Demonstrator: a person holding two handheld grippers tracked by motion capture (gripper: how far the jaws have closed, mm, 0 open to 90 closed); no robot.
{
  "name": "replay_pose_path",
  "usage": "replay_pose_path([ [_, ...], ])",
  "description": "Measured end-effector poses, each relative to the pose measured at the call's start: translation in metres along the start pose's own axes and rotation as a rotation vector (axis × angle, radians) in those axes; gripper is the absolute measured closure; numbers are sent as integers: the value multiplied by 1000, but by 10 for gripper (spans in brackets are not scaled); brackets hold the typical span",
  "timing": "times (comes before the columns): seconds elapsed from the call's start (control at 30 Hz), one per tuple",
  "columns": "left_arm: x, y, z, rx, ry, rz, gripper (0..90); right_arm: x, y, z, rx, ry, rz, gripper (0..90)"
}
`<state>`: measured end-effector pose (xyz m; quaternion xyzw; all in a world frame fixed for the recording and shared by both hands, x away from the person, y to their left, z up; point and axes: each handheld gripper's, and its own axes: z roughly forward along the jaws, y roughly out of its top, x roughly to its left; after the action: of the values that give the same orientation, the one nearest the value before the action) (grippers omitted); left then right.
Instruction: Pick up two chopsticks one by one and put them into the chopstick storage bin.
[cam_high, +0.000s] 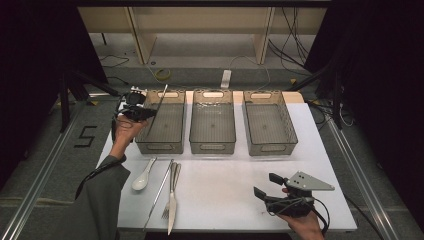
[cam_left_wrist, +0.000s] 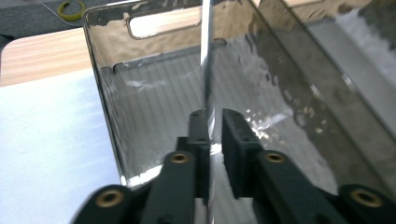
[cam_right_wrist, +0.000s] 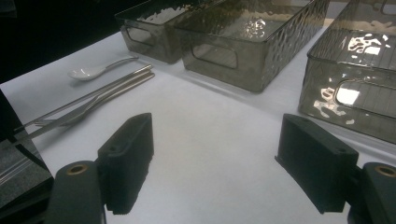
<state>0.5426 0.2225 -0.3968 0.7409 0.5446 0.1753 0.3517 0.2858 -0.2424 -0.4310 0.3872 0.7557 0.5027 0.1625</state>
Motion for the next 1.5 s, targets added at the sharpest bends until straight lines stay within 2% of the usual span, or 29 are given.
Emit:
replay_pose_path([
  [0.03, -1, 1, -1, 1, -9, -5, 767, 0, 0, 0, -1, 0, 0, 277],
  [0.1, -2, 3, -4, 3, -21, -40, 711, 0, 0, 0, 4, 1, 0, 276],
  [0.13, -3, 4, -6, -6, -34, -71, 630, 0, 0, 0, 4, 1, -4, 276],
  [0.17, -4, 6, -8, -12, -52, -90, 630, 0, 0, 0, 4, 1, -4, 276],
  [0.23, -8, 8, -14, 0, -84, -105, 523, 0, 0, 0, -1, 0, -4, 276],
  [0.3, -15, 8, -23, 16, -118, -98, 422, -1, 0, 0, 1, -3, -1, 276],
  [0.33, -19, 7, -29, 13, -123, -94, 388, -1, 0, 0, 1, -3, 0, 276],
  [0.5, -41, -7, -53, 3, -170, -68, 303, 0, 0, 0, 5, -1, -5, 276],
  [0.63, -56, -20, -61, 29, -183, -26, 271, 0, 0, 0, 2, -3, -4, 276],
  [0.7, -61, -21, -62, 61, -174, -2, 259, 0, 0, 0, 1, -4, 1, 276],
  [0.73, -63, -22, -64, 52, -172, 6, 254, 0, 0, 0, 1, -3, 1, 276],
  [0.8, -67, -25, -66, 68, -179, 17, 250, 1, 0, 0, 3, -5, -5, 276],
  [0.87, -67, -28, -69, 84, -161, 24, 238, 1, 0, -1, -2, -2, -4, 276],
  [0.9, -67, -31, -70, 86, -155, 14, 238, 1, 0, -1, -1, -2, -5, 276],
  [1.0, -67, -41, -73, 118, -150, 23, 233, 1, 0, -1, -3, 2, -4, 276],
  [1.13, -72, -55, -74, 194, -145, 49, 228, 1, 0, 0, 3, 1, -12, 276],
  [1.23, -73, -64, -73, 228, -131, 58, 226, 2, 1, -1, 2, 1, -9, 276],
  [1.37, -74, -74, -73, 261, -106, 75, 227, 2, 1, -1, 2, 1, -8, 276],
  [1.5, -73, -81, -73, 270, -110, 61, 224, 2, 0, -1, 5, 1, -8, 276],
])
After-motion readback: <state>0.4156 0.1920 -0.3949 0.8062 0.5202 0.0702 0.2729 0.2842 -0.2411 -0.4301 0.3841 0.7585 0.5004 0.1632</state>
